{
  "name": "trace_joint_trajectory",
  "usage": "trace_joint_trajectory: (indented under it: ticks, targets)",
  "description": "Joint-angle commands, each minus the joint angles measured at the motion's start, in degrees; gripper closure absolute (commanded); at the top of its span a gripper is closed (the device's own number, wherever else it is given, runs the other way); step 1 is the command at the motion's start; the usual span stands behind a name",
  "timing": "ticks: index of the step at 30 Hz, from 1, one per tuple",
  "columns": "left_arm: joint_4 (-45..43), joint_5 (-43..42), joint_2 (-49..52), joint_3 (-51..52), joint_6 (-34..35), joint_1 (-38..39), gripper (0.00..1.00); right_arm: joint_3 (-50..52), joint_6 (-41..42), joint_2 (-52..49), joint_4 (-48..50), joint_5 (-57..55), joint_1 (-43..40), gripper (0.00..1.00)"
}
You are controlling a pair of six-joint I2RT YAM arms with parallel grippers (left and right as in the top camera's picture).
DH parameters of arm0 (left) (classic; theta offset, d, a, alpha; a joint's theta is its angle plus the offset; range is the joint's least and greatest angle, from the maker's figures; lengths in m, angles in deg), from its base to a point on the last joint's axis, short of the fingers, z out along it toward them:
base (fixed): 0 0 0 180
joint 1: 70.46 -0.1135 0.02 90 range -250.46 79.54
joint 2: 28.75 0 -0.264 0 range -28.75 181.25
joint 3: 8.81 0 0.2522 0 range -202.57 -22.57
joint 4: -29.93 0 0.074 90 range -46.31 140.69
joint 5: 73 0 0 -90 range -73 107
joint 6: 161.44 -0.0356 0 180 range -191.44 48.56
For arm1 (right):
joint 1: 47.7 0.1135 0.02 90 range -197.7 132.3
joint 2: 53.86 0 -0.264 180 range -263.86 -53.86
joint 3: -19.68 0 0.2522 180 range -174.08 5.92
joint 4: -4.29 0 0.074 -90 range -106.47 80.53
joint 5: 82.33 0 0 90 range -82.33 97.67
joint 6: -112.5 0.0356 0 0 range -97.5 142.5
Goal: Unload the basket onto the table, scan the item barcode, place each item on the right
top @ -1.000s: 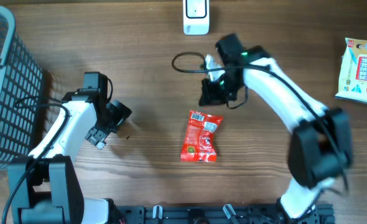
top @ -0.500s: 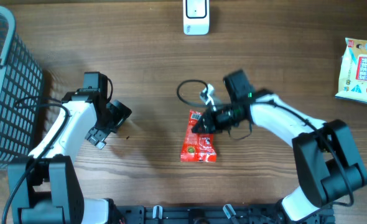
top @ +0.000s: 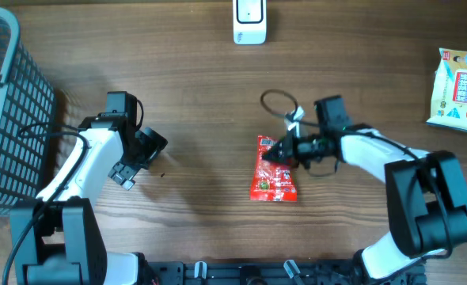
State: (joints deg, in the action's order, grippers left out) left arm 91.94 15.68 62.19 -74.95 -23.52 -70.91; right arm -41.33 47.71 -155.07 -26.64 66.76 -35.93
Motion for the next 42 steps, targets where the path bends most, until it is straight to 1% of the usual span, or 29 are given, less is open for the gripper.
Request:
trace_joint_trajectory:
  ticks: [1,3,6,8,10,11,13,15,18,20,22,24,28,30,31,32,33,34,35,37,39,42]
  targets:
    - [0.02,0.76,0.59,0.42,0.76,-0.2,0.0,-4.35,-4.35,2.56,-0.28,10.21,-2.21,0.96]
    - [0.02,0.79,0.59,0.42,0.76,-0.2,0.0,-4.48,-4.66,2.54,-1.6,9.18,-4.17,0.96]
    - [0.02,0.79,0.59,0.42,0.76,-0.2,0.0,-3.69,-7.32,2.54,-8.02,7.82,-4.22,0.96]
    - [0.02,0.79,0.59,0.42,0.76,-0.2,0.0,0.17,-9.6,2.54,-11.06,7.8,-3.5,0.96]
    - [0.02,0.79,0.59,0.42,0.76,-0.2,0.0,4.79,-7.13,2.16,-6.82,5.51,-3.39,0.96]
    - [0.02,0.79,0.59,0.42,0.74,-0.2,0.0,6.95,-4.26,1.75,-4.26,3.1,-3.39,0.96]
    - [0.02,0.79,0.59,0.42,0.76,-0.2,0.0,11.47,4.68,0.52,1.46,-3.06,-3.45,0.96]
    - [0.02,0.79,0.59,0.42,0.76,-0.2,0.0,13.66,8.07,-0.37,4.13,-5.77,-3.87,0.96]
    - [0.02,0.79,0.59,0.42,0.76,-0.2,0.0,14.03,7.69,-0.48,3.39,-9.09,-6.45,0.96]
    - [0.02,0.79,0.59,0.42,0.76,-0.2,0.0,12.9,3.67,-0.35,2.32,-9.14,-8.41,0.96]
    - [0.02,0.79,0.59,0.42,0.76,-0.2,0.0,8.31,-2.54,0.46,-5.16,-12.13,-10.49,0.96]
    - [0.02,0.79,0.59,0.42,0.76,-0.2,0.0,0.37,-8.55,1.66,-17.29,-16.79,-12.2,0.96]
    - [0.02,0.79,0.59,0.42,0.76,-0.2,0.0,-12.94,-19.12,3.98,-34.69,-16.9,-12.5,0.96]
    - [0.02,0.79,0.59,0.42,0.76,-0.2,0.0,-17.44,-24.39,5.51,-39.93,-17.2,-12.52,0.95]
    - [0.02,0.79,0.59,0.42,0.76,-0.2,0.0,-18.45,-25.14,6.25,-40.83,-19.39,-12.61,0.88]
    - [0.02,0.79,0.59,0.42,0.76,-0.2,0.0,-18.49,-24.94,6.69,-40.98,-22.91,-12.61,0.68]
    - [0.02,0.79,0.59,0.42,0.74,-0.2,0.0,-18.34,-24.28,6.71,-41.44,-26.75,-12.61,0.29]
    - [0.02,0.79,0.59,0.42,0.76,-0.2,0.0,-17.68,-22.67,6.69,-41.35,-28.96,-12.61,0.05]
    - [0.02,0.79,0.59,0.42,0.76,-0.2,0.0,-16.24,-21.64,6.69,-40.57,-29.49,-12.61,0.0]
    - [0.02,0.79,0.59,0.42,0.76,-0.2,0.0,-12.7,-21.79,6.58,-38.64,-29.51,-12.59,0.0]
    - [0.02,0.79,0.59,0.42,0.76,-0.2,0.0,-7.82,-20.96,6.56,-34.49,-29.44,-12.59,0.0]
    - [0.02,0.79,0.59,0.42,0.76,-0.2,0.0,-1.97,-20.33,6.56,-28.85,-26.01,-12.61,0.01]
